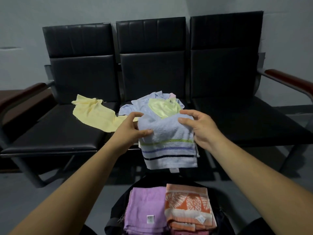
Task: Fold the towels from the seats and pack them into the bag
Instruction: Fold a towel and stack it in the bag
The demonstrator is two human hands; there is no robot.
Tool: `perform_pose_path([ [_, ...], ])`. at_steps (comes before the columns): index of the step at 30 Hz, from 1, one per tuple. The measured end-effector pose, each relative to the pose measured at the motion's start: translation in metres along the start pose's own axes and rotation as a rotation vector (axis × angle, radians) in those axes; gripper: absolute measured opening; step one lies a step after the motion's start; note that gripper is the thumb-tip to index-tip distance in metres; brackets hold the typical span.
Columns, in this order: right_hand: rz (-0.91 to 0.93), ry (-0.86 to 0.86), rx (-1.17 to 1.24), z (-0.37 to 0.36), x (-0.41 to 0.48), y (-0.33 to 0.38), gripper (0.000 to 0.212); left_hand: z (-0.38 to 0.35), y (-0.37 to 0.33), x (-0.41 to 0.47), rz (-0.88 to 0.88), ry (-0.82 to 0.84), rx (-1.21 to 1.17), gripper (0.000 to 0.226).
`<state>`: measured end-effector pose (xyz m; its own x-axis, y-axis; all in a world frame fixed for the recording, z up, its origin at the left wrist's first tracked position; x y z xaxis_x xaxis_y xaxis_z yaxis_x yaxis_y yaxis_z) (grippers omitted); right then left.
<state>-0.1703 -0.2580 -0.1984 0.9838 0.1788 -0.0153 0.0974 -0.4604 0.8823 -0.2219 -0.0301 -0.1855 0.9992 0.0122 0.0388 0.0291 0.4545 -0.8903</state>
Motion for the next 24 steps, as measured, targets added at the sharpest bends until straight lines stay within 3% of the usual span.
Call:
perform_pose_path([
  [3, -0.144, 0.146, -0.052, -0.003, -0.004, -0.015, 0.052, 0.006, -0.003, -0.001, -0.055, -0.094, 0.081, 0.047],
  [5, -0.168, 0.18, -0.146, 0.0, -0.007, -0.024, 0.054, 0.006, -0.005, -0.001, -0.074, -0.108, 0.138, 0.032],
  [8, -0.043, 0.135, -0.434, 0.006, -0.008, -0.019, 0.039, 0.005, -0.001, -0.003, -0.037, -0.116, 0.189, 0.023],
  [11, 0.111, 0.075, -0.604, 0.01, -0.012, -0.003, 0.03, -0.006, 0.005, -0.005, -0.048, 0.027, 0.314, 0.047],
  [13, 0.144, 0.069, -0.624, 0.012, -0.012, -0.001, 0.03, -0.01, 0.009, -0.004, -0.063, 0.068, 0.451, 0.051],
  [17, 0.135, 0.133, -0.798, 0.014, -0.015, -0.008, 0.04, -0.007, -0.005, -0.005, -0.162, -0.111, 0.661, 0.022],
  [19, 0.109, 0.197, -0.899, 0.012, -0.02, -0.015, 0.041, -0.003, -0.006, -0.005, -0.188, -0.174, 0.639, 0.012],
  [21, 0.154, 0.202, -0.941, 0.012, -0.022, -0.017, 0.035, -0.001, 0.003, -0.006, -0.171, -0.137, 0.536, 0.006],
  [24, 0.236, 0.059, -0.772, 0.021, -0.019, -0.009, 0.019, -0.001, 0.02, -0.006, -0.127, -0.051, 0.307, 0.009],
])
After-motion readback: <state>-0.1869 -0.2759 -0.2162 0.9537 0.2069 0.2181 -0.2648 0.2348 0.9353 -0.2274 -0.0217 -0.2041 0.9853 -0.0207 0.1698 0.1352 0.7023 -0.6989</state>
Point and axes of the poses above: each hand's wrist, its own x-axis towards the middle knuckle, its own z-axis out of the back of the hand, y = z × x, the point moved 9 cm from there along x, towards the middle knuckle, and after that the axes turned 14 degrees about x, right-handed, at the moved point
